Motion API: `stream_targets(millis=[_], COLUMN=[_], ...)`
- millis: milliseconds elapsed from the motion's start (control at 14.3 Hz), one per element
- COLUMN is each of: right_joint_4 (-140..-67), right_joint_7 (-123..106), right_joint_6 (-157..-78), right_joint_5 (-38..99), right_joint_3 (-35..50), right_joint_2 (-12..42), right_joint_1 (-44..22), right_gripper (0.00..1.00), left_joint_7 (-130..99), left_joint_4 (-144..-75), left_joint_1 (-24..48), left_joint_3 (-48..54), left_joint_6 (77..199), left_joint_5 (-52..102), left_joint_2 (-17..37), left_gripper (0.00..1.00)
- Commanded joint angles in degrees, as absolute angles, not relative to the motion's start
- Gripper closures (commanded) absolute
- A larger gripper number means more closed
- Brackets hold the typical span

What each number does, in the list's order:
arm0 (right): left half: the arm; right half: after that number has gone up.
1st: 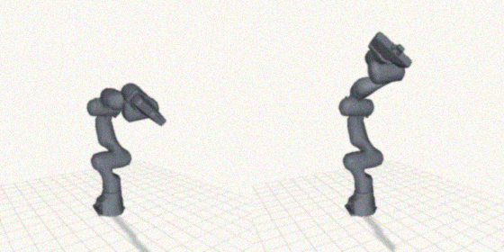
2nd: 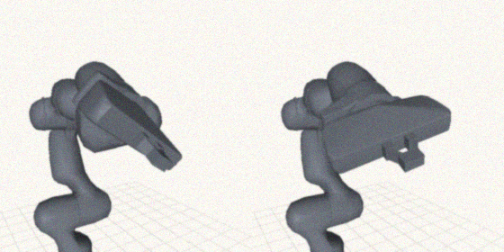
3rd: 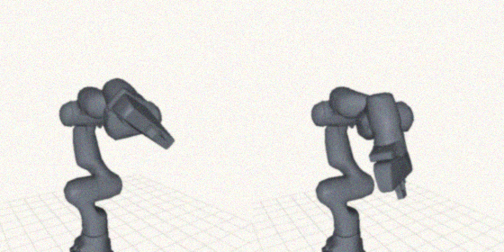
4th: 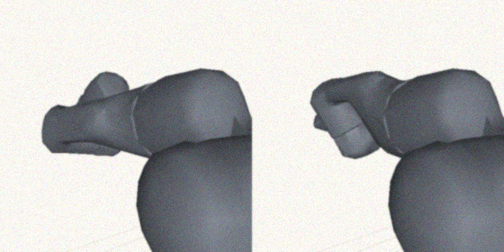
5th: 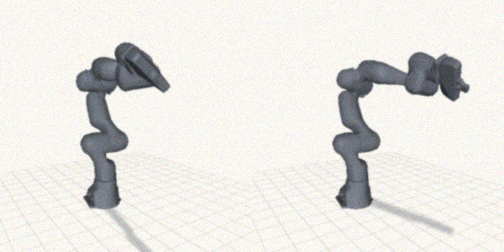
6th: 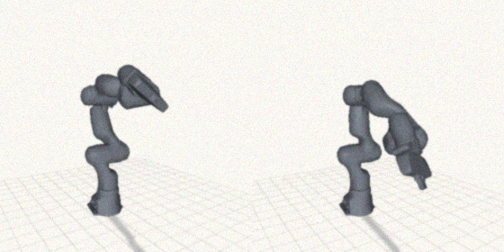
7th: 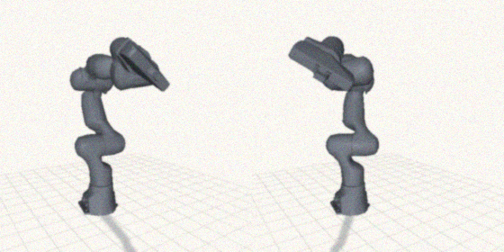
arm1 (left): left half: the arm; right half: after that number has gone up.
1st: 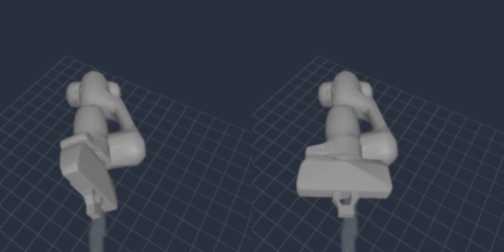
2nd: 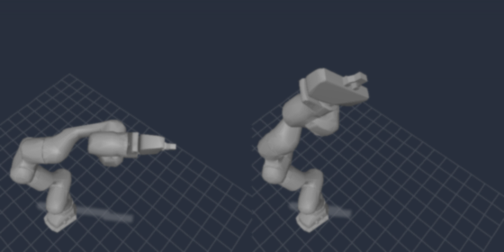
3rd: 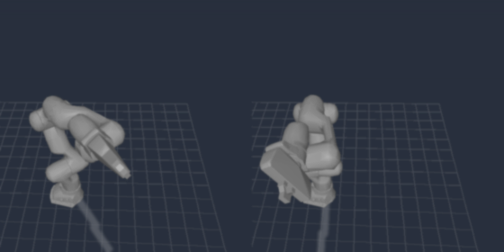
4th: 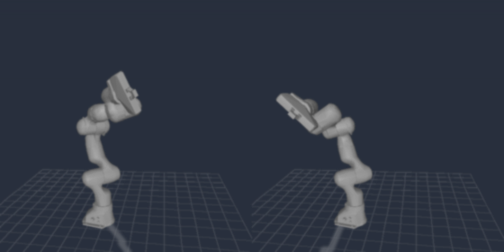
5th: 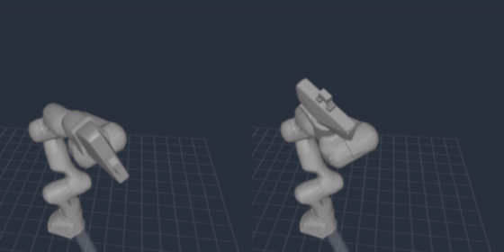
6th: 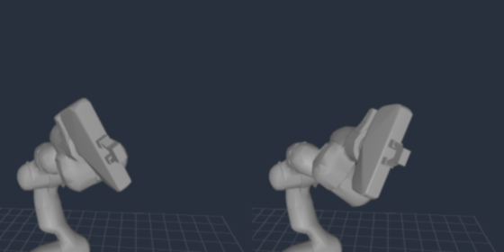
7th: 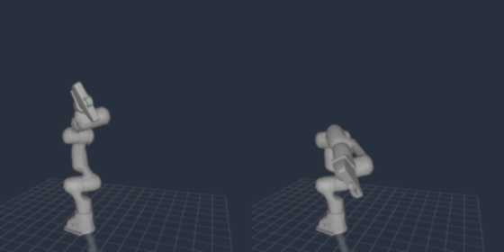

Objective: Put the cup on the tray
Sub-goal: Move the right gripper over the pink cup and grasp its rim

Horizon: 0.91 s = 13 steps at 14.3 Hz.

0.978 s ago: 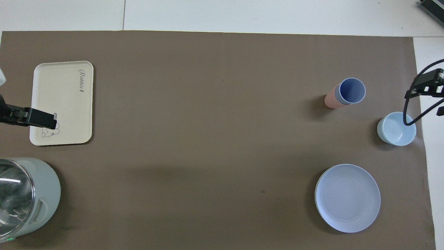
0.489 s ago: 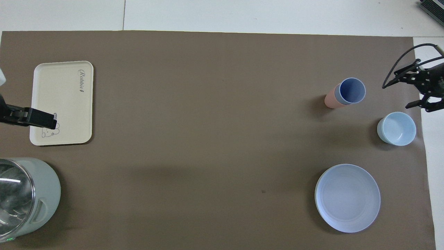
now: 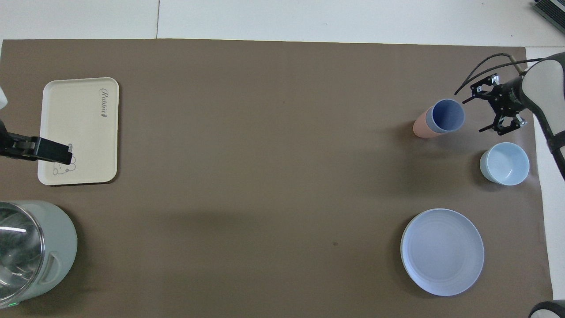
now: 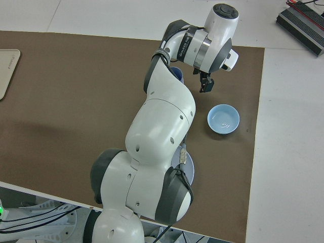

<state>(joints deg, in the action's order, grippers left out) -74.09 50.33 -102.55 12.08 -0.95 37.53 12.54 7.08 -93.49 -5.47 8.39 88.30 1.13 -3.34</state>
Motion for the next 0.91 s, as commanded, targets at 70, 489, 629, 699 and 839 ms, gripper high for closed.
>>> stream_targets(millis=[70,489,629,699,839], right_joint_4=[-72.93,-79.54,-79.54,-79.54,-79.63], right_joint_7=[54.41,53.00,52.91,52.91,52.82], right_joint_6=[-101.34,-98.35,-98.53,-97.92,-98.08], right_joint_5=[17.82,25.05,25.14,26.01,28.38], right_joint_3=[-0.09,-0.09,0.00,0.26,0.26], right_joint_2=[39.64,36.74,36.83,36.74,36.65], right_joint_1=[13.27,13.89,13.89,13.89,13.89], right_gripper=[0.08,0.03,0.03,0.03,0.03], left_joint_7=[7.56,7.47,7.56,7.56,7.47], left_joint_4=[-94.57,-94.48,-94.57,-94.48,-94.57], left_joint_1=[-6.42,-6.42,-6.42,-6.42,-6.42], left_joint_3=[8.96,8.96,8.96,8.96,8.96], left_joint_6=[87.89,87.98,87.98,87.98,87.98], left_joint_5=[1.58,1.58,1.58,1.58,1.58], left_joint_2=[-4.66,-4.66,-4.66,-4.66,-4.66], left_gripper=[0.00,0.00,0.00,0.00,0.00])
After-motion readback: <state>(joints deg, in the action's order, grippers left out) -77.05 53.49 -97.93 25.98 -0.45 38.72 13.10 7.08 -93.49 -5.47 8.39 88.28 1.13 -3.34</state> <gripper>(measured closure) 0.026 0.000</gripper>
